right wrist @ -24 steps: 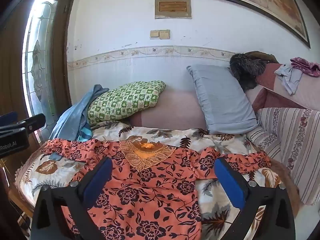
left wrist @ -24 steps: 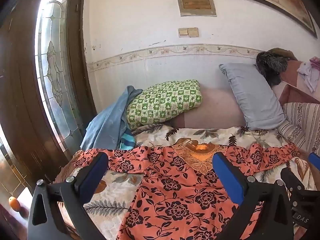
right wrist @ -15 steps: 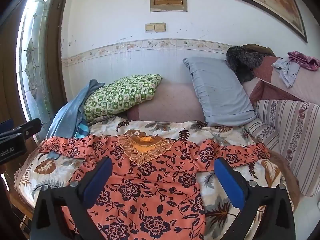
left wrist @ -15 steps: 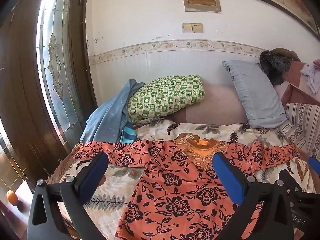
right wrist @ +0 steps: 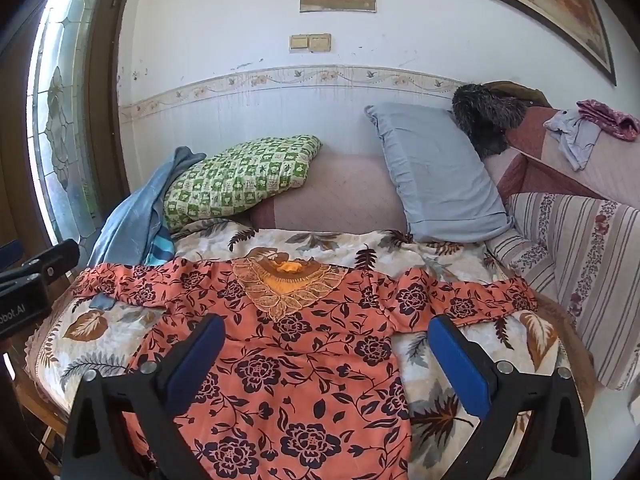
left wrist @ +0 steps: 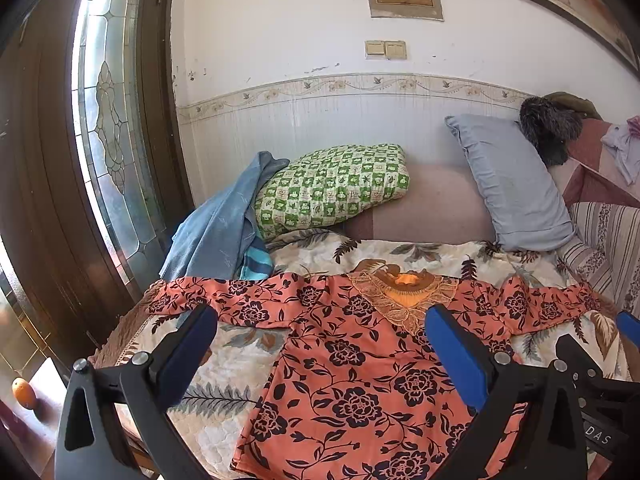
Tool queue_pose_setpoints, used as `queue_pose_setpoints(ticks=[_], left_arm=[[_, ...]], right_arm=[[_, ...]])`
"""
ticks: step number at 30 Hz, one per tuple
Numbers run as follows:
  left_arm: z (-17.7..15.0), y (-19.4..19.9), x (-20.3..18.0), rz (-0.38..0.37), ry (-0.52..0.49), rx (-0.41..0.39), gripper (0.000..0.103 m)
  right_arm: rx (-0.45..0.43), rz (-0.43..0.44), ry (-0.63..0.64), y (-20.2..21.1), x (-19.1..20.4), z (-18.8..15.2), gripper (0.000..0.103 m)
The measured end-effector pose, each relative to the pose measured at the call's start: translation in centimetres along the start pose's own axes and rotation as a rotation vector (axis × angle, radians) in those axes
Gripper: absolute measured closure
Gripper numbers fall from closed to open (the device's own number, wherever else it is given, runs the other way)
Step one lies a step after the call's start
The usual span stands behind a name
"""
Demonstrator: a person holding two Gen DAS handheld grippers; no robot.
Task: Fold small clothes
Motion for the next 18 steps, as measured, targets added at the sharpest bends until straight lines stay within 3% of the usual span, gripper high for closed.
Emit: queue_pose_setpoints(ticks=[18], left_arm=[[0.2,1.1,0.2,-0.004,-0.004,-0.012,0.0]], right_arm=[[-0.008,-0.002,0.006,0.5,0.6,0.5,0.001]])
Point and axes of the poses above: each gripper's, at about its wrist camera, not at the fingertips, and y roughly against the way its jaws point, x to its left, z to its top, the point moved 2 cm from there along -y, roughly the way its jaws point, and after that the axes turned 12 degrees about z, right-handed, at the moved point
